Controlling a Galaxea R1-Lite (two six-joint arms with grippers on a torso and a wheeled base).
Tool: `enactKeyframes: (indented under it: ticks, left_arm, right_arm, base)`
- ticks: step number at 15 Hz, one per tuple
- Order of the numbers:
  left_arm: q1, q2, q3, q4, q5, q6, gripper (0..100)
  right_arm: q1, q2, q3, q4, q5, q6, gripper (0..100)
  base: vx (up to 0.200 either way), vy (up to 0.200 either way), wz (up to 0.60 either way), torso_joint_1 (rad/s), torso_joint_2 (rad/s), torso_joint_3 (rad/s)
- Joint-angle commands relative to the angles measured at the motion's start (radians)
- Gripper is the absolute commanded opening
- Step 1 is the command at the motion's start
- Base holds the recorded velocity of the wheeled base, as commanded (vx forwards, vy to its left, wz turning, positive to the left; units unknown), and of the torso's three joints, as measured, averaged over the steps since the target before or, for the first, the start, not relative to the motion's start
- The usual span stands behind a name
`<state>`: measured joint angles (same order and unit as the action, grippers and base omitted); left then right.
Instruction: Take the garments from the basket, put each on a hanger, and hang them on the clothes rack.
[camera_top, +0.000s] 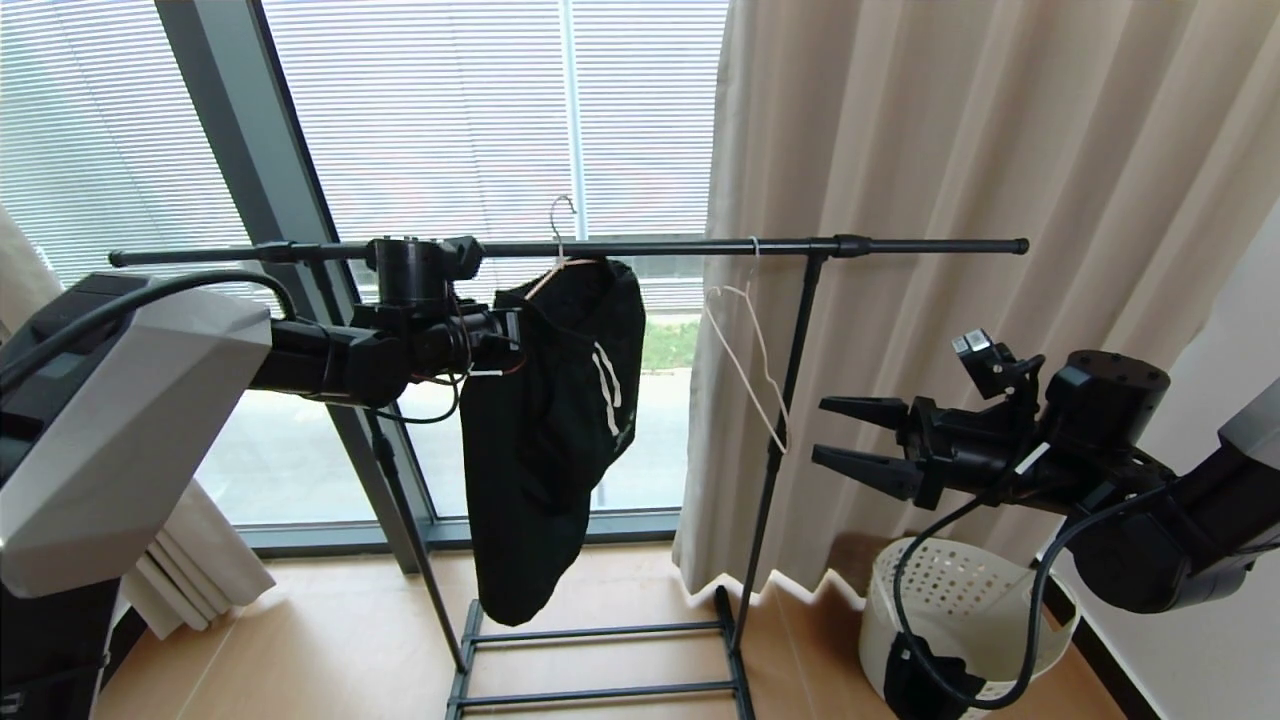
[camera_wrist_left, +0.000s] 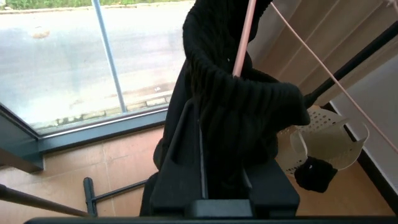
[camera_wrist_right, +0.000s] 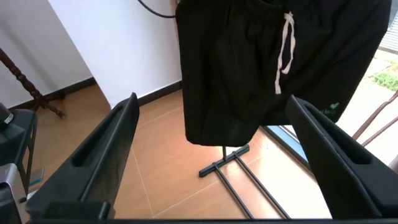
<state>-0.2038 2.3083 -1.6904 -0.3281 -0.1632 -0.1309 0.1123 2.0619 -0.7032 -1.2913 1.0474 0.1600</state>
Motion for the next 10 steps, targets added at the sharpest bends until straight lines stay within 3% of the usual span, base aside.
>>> enactKeyframes:
  ticks: [1, 3, 10]
  left_arm:
    - [0.0, 0.049, -0.043, 0.0, 0.004, -0.013, 0]
    - [0.0, 0.106, -0.112, 0.0, 0.045, -0.021, 0]
    - [0.001, 0.152, -0.126, -0.002, 0.054, -0.07, 0]
  right_arm:
    - [0.001, 0.004, 0.001, 0.0, 0.0, 0.0, 100]
    - [0.001, 0.006, 0.001, 0.0, 0.0, -0.005, 100]
    - [0.001, 0.018, 0.001, 0.0, 0.0, -0.023, 100]
  base:
    - [0.0, 0.0, 0.0, 0.0, 0.0, 0.0]
    - [0.0, 0.0, 0.0, 0.0, 0.0, 0.0]
    - [0.0, 0.0, 0.0, 0.0, 0.0, 0.0]
